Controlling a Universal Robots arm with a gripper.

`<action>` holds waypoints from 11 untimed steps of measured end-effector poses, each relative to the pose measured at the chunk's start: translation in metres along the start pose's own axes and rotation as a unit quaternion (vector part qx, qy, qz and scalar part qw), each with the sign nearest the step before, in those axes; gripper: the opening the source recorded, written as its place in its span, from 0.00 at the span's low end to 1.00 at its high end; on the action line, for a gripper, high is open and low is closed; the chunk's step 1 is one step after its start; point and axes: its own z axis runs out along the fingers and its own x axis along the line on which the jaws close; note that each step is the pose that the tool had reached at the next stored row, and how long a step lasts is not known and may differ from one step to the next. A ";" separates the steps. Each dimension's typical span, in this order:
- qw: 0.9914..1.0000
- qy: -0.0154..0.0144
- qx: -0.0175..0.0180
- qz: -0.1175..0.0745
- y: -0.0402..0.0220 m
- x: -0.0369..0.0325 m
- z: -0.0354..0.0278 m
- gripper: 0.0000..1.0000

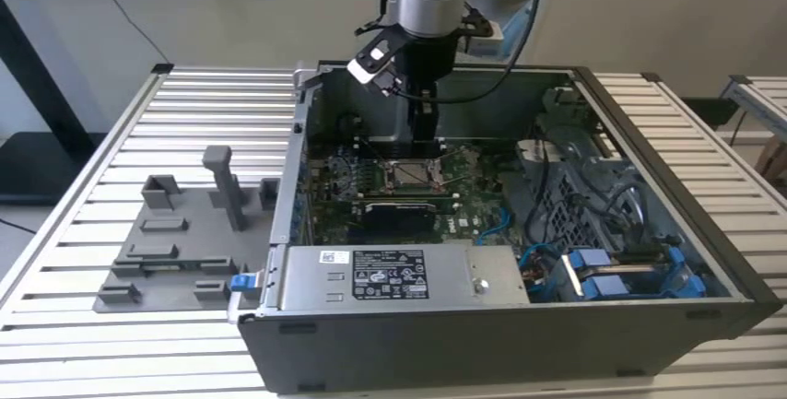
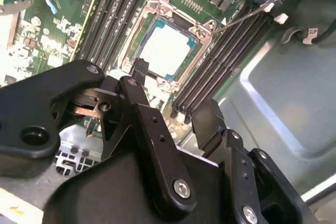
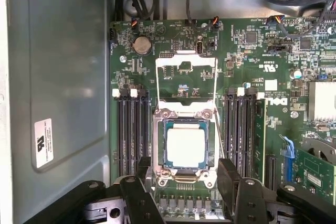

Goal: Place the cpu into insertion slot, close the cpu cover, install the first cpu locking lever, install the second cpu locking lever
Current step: 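Place the cpu into insertion slot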

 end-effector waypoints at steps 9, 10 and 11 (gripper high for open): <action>1.000 0.000 0.000 0.000 0.0000 0.0000 -0.0001 0.30; 1.000 0.000 0.000 0.000 0.0000 0.0000 -0.0001 0.30; 1.000 0.000 0.000 0.000 0.0000 0.0000 -0.0001 0.24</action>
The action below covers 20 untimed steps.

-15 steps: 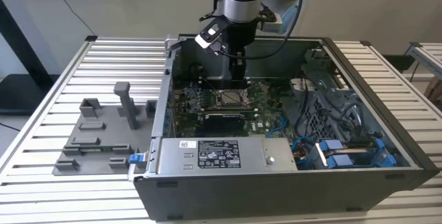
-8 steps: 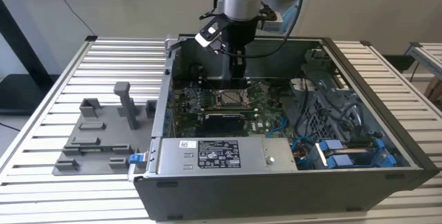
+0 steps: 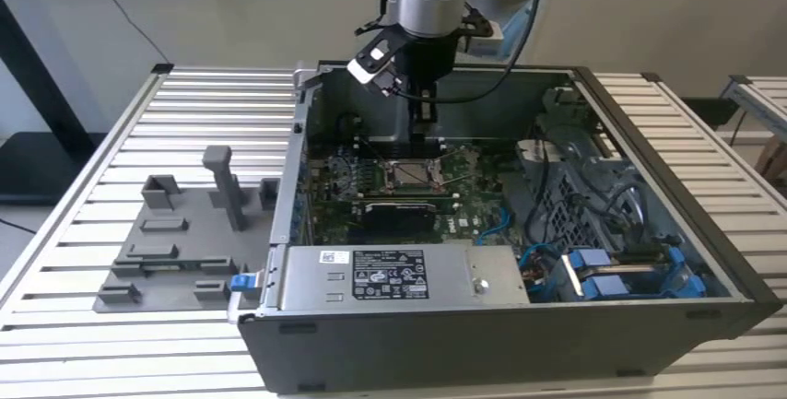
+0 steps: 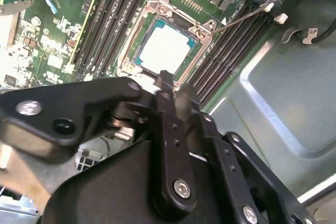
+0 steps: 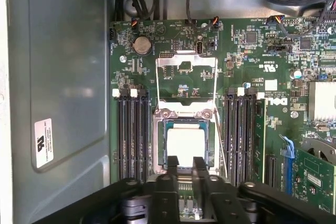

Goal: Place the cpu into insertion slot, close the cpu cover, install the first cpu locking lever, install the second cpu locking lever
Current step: 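Place the cpu into insertion slot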

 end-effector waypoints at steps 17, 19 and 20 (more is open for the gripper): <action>1.000 0.000 0.006 0.000 0.0155 -0.0029 0.0002 0.11; 1.000 0.000 0.008 0.001 0.0195 -0.0034 0.0003 0.11; 1.000 0.000 0.008 0.001 0.0215 -0.0036 0.0004 0.11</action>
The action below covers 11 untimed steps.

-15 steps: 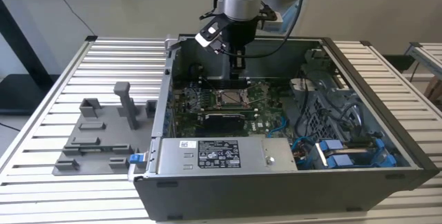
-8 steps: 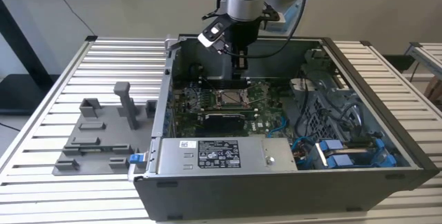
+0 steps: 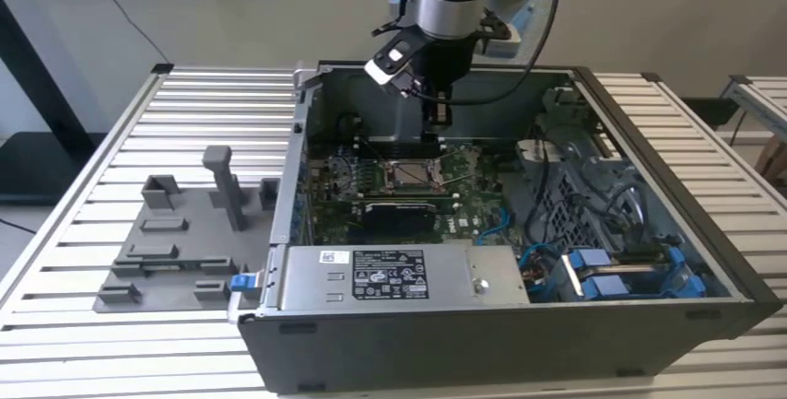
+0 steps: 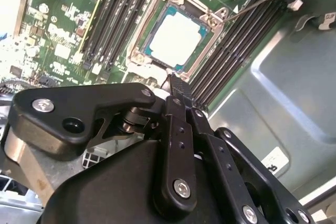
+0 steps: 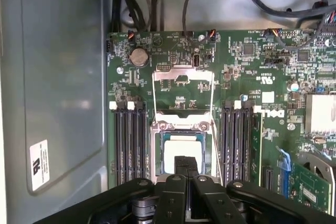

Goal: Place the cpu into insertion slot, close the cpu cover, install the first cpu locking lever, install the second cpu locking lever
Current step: 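Place the cpu into insertion slot, then close the cpu cover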

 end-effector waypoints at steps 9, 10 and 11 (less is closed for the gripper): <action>1.000 0.000 0.005 0.000 0.0209 -0.0023 0.0001 0.11; 1.000 0.001 0.006 0.000 0.0234 -0.0025 0.0001 0.11; 1.000 0.001 0.006 0.000 0.0259 -0.0026 0.0002 0.11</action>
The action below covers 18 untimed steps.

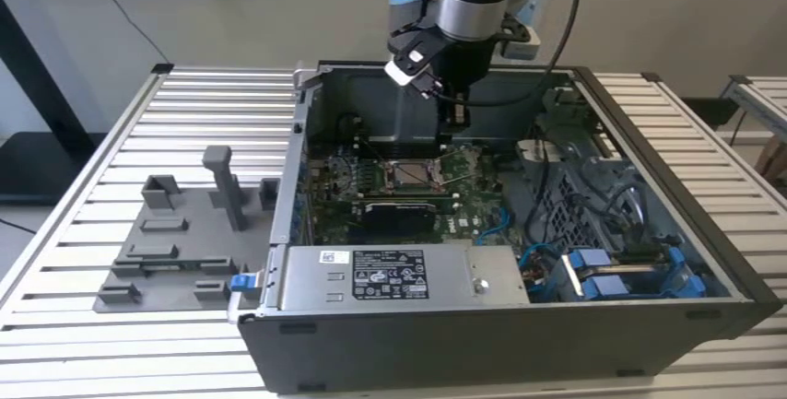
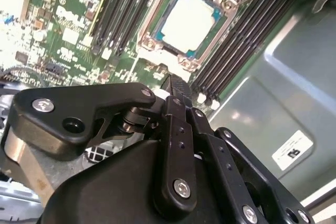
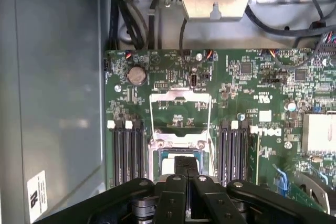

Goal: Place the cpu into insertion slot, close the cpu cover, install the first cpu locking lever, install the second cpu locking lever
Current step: 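Close the cpu cover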

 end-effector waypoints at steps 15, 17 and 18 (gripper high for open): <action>1.000 0.002 0.002 -0.003 0.0471 0.0008 0.0018 0.11; 1.000 0.002 0.002 -0.004 0.0520 0.0009 0.0024 0.11; 1.000 0.002 0.002 -0.004 0.0544 0.0009 0.0027 0.11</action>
